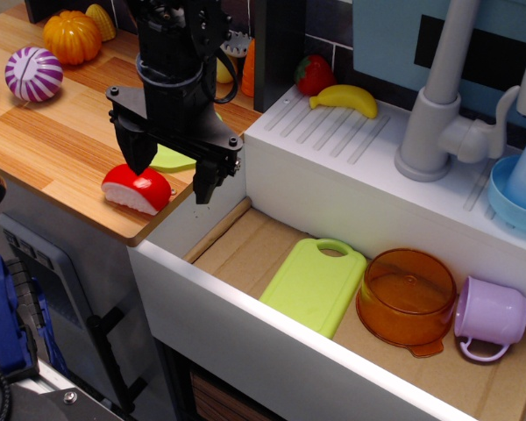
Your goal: Put sushi on plate
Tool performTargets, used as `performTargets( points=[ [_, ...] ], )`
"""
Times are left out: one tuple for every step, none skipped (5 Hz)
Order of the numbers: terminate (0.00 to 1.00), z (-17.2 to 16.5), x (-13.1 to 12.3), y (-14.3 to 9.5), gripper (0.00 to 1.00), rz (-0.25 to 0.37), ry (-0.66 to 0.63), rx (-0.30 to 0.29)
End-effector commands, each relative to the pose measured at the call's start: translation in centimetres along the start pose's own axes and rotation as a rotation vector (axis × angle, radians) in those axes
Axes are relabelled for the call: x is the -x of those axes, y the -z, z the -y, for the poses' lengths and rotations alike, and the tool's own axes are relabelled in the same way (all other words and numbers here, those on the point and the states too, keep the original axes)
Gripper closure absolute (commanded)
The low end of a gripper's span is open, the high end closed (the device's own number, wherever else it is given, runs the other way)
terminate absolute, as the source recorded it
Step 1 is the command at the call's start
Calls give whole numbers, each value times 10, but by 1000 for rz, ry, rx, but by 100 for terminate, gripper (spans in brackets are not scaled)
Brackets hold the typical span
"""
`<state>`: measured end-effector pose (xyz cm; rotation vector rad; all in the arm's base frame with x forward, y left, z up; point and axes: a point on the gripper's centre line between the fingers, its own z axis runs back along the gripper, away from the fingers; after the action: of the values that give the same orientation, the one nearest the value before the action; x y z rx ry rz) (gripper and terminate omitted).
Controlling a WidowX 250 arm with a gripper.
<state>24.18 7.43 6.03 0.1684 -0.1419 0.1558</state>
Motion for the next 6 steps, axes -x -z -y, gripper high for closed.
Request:
performTargets(
  points=[
    [0, 0, 0, 0, 0, 0, 0, 0],
    [0, -11, 9, -6, 0, 30, 254, -13],
    [0, -20, 14, -2, 0, 75, 481, -8],
    [0, -31, 13, -5, 0, 98, 732, 6],
    [0, -32, 4, 0, 0, 104, 837, -11],
    [0, -34, -4, 7, 0, 123, 891, -17]
  ],
)
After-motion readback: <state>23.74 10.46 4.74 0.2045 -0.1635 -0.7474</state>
